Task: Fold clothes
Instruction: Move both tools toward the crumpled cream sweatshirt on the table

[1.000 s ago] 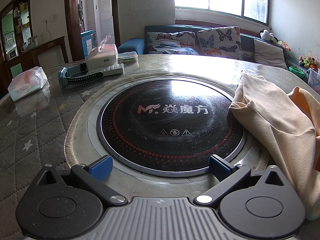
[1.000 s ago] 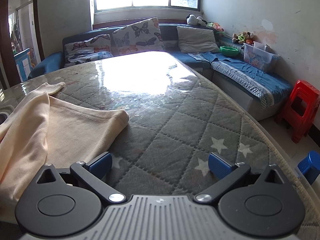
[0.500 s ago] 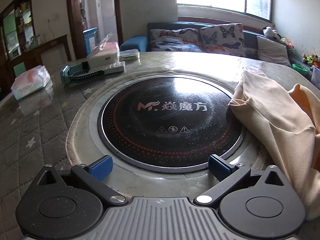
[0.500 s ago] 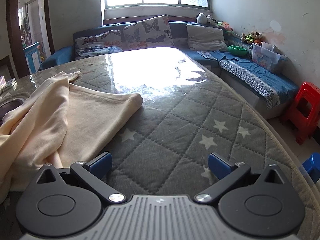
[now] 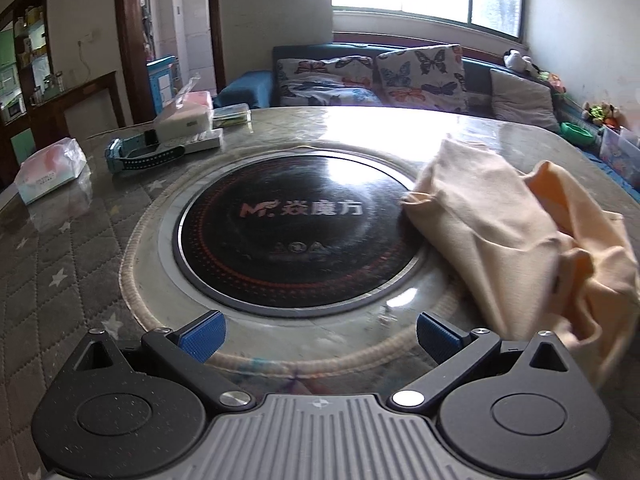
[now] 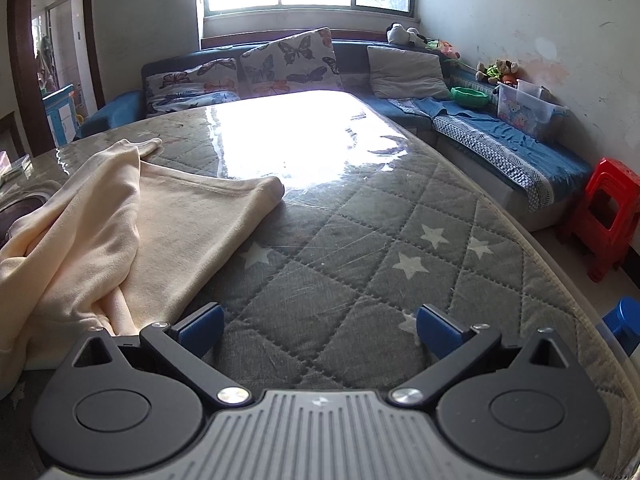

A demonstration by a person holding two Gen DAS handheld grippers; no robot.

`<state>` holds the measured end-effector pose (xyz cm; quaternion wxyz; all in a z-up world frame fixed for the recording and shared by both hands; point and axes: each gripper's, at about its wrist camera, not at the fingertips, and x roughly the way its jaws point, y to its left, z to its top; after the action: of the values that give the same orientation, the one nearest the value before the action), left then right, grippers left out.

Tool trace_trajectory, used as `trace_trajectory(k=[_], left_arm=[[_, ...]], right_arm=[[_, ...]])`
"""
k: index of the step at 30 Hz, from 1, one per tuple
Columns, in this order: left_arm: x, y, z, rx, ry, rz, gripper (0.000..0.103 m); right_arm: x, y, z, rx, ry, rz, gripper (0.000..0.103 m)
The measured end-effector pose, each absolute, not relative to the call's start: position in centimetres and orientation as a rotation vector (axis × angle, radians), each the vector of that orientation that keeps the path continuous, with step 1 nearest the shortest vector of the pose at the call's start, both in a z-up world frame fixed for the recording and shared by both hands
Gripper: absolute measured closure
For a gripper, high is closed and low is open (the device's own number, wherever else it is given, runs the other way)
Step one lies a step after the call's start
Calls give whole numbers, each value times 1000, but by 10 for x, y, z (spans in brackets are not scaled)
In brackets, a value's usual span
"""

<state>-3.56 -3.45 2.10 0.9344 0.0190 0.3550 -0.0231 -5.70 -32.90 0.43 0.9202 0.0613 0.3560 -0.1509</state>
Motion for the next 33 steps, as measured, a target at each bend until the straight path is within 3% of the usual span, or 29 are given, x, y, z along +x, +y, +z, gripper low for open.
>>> trace_trajectory(k=[33], left_arm=[[-69,-65,28,74,761,-141,0]], right_arm=[[-105,-258,37,20,695,-10,0]])
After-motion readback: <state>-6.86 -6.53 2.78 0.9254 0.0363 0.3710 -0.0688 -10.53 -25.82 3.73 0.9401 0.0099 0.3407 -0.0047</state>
